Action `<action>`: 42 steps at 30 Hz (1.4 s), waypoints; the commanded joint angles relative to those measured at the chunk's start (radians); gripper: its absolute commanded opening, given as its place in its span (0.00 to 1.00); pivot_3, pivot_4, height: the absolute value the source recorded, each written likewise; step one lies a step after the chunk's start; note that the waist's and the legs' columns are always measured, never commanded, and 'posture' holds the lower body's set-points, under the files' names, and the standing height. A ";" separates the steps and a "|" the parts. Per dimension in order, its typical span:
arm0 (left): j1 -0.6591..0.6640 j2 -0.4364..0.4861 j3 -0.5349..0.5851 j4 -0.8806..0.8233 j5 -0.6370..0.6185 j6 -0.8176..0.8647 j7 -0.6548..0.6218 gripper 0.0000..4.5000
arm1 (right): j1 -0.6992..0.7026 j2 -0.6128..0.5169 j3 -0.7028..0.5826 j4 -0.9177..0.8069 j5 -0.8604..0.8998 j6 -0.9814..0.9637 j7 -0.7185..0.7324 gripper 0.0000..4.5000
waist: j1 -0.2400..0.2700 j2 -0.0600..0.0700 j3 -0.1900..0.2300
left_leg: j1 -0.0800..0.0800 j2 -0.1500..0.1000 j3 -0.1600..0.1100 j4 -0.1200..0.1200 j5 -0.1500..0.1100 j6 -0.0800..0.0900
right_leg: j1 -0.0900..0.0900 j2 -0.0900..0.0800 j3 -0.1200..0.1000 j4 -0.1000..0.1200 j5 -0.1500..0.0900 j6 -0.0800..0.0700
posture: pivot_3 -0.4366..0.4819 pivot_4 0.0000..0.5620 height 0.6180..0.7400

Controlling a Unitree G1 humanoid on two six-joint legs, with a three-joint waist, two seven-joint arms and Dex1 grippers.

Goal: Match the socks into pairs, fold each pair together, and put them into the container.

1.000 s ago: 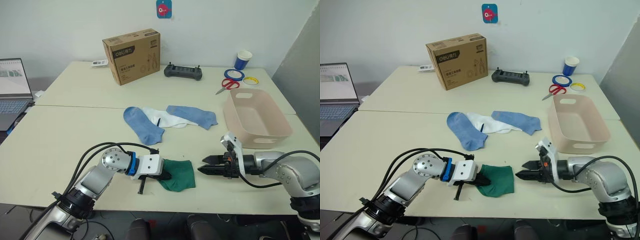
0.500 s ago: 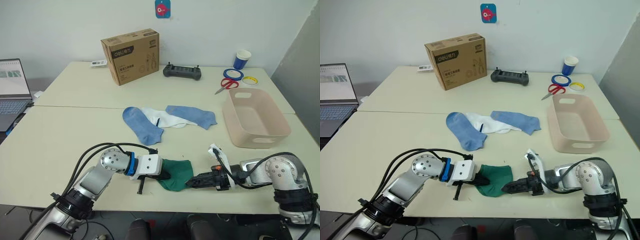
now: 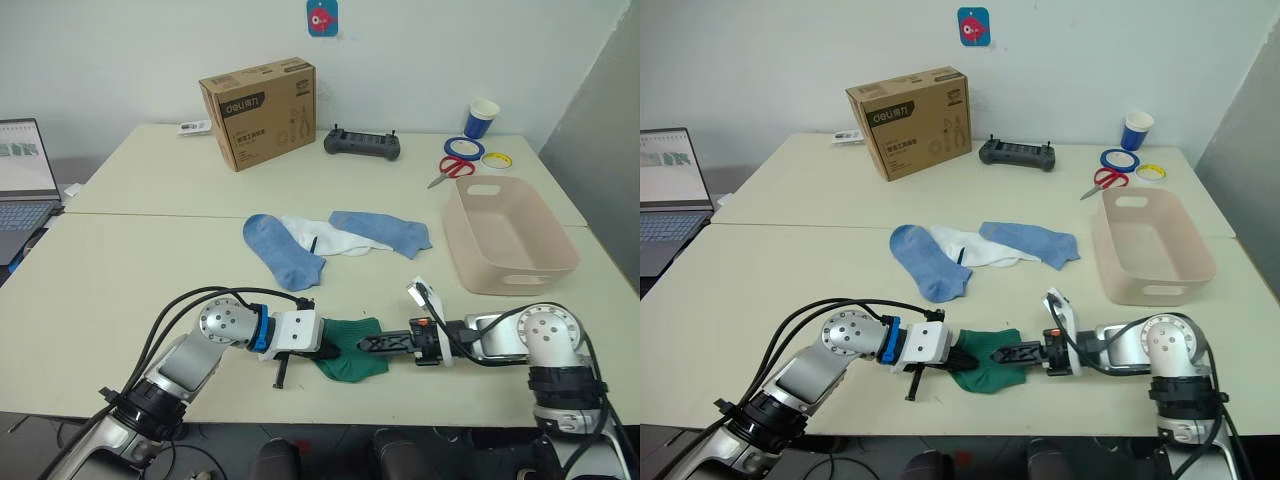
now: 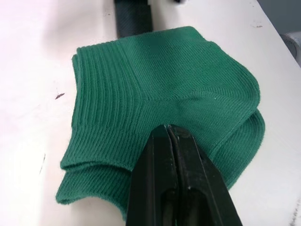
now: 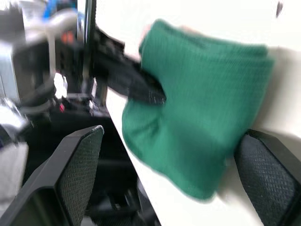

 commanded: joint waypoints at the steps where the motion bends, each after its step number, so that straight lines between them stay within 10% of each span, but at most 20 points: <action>1: -0.001 0.000 -0.011 0.092 0.074 -0.017 0.038 0.00 | 0.000 0.021 0.018 -0.004 0.037 0.007 -0.059 1.00 | -0.004 0.000 0.000 | 0.000 0.000 0.000 0.000 0.000 0.000 | 0.000 0.000 0.000 0.000 0.000 0.000 | 0.48 0.27 1.00; 8: -0.002 -0.016 0.005 0.098 0.058 -0.057 0.056 0.00 | -0.021 0.105 -0.048 0.054 0.030 0.007 -0.123 0.91 | -0.011 0.000 0.000 | 0.000 0.000 0.000 -0.004 0.000 0.000 | -0.001 0.000 0.000 -0.001 0.000 -0.001 | 0.48 0.27 1.00; 20: 0.010 0.014 0.029 0.069 0.005 -0.091 -0.010 0.00 | 0.002 0.105 -0.034 0.062 0.040 0.007 -0.134 0.00 | -0.013 -0.001 0.000 | -0.001 0.001 -0.001 -0.007 0.000 0.000 | -0.002 0.001 -0.001 -0.001 -0.003 -0.002 | 0.48 0.27 1.00; 28: 0.031 0.021 0.128 0.013 -0.094 -0.076 0.001 0.00 | 0.013 0.089 -0.039 0.025 0.039 0.007 -0.113 0.00 | -0.014 -0.001 0.001 | -0.001 0.001 -0.001 -0.007 0.000 0.000 | -0.002 0.001 -0.001 -0.001 -0.003 -0.003 | 0.48 0.27 1.00; 36: 0.139 0.162 0.404 -0.357 -0.488 0.416 0.038 0.47 | 0.011 0.067 -0.200 -0.135 0.094 -0.031 -0.123 0.00 | -0.012 -0.001 0.002 | -0.022 0.001 -0.002 -0.005 0.000 0.000 | -0.021 0.000 -0.003 -0.001 -0.001 0.006 | 0.48 0.27 1.00; 42: -0.003 0.083 0.471 -0.435 -0.663 0.625 0.222 0.88 | -0.016 0.067 -0.216 -0.282 0.077 -0.138 -0.140 0.00 | -0.008 -0.002 0.004 | -0.024 0.000 -0.004 -0.005 0.000 0.000 | -0.021 0.000 -0.006 -0.001 -0.002 0.007 | 0.48 0.27 1.00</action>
